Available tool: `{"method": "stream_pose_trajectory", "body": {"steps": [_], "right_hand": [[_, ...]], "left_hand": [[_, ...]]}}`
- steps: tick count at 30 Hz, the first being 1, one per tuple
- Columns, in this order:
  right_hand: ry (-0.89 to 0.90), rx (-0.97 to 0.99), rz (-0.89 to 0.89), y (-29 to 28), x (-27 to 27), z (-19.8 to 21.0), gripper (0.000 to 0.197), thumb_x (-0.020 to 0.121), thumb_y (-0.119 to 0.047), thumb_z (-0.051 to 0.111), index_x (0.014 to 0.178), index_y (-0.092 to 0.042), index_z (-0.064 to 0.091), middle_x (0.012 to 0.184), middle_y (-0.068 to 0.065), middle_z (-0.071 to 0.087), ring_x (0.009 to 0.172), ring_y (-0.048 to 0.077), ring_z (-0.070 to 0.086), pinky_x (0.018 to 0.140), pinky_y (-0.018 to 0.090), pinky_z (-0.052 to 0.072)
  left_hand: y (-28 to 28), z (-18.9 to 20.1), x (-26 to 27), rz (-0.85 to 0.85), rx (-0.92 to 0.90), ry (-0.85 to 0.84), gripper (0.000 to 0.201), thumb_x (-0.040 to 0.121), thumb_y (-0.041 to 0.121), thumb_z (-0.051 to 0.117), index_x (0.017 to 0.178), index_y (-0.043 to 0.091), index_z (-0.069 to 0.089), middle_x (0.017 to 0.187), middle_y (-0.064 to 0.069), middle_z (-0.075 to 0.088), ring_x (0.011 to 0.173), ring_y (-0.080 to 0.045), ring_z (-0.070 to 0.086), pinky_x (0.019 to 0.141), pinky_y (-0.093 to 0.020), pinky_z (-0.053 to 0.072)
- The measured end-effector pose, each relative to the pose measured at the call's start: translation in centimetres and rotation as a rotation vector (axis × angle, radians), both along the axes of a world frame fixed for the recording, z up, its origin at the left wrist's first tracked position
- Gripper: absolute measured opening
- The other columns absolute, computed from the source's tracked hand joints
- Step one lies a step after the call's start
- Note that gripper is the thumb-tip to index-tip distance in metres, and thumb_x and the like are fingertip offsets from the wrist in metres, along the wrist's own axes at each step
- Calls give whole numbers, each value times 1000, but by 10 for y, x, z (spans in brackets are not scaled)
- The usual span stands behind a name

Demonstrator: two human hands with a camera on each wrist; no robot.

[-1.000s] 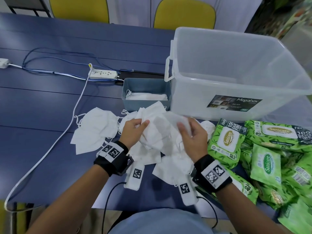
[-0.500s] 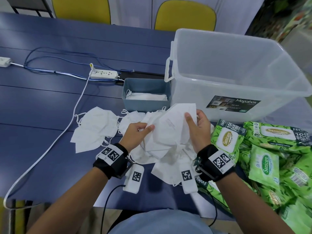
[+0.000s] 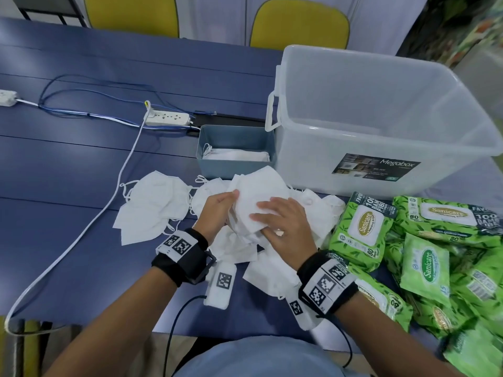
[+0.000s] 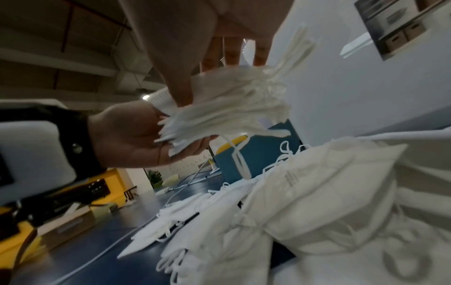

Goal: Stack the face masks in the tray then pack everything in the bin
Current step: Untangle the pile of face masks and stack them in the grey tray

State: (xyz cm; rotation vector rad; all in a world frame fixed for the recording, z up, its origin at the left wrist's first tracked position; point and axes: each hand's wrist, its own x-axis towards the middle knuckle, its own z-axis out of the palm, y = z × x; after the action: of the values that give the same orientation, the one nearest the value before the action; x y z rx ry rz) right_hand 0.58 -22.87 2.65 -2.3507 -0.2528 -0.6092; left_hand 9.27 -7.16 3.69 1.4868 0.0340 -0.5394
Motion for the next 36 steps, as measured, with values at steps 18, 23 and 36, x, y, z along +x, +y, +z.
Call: {"method": "stream_pose_trajectory", "body": {"steps": [18,23,36], "right_hand": [[179,500,-265,-43,18,47,26,81,-9,72,86,-26,53,85,-5,60,75,15,55,69,31,47],[-48,596,-291,-52,16,66,27,83,-8,61,84,-31,46,90,-11,56,84,12,56,68,32,48],[-25,34,14,-8,-5,5,39,63,10,63,83,-23,66,103,-2,56,99,16,47,92,16,35]], "left_hand": [[7,10,-9,-117,160,-202,47,96,40,49,72,8,73,79,10,66,90,-18,54,95,-39,42],[16,10,2,-66,85,-32,70,80,73,34,87,19,78,115,-1,69,112,-29,59,96,-54,45],[8,11,-6,-104,35,-123,30,78,22,75,99,3,68,96,-9,70,85,-19,64,71,-28,51]]}}
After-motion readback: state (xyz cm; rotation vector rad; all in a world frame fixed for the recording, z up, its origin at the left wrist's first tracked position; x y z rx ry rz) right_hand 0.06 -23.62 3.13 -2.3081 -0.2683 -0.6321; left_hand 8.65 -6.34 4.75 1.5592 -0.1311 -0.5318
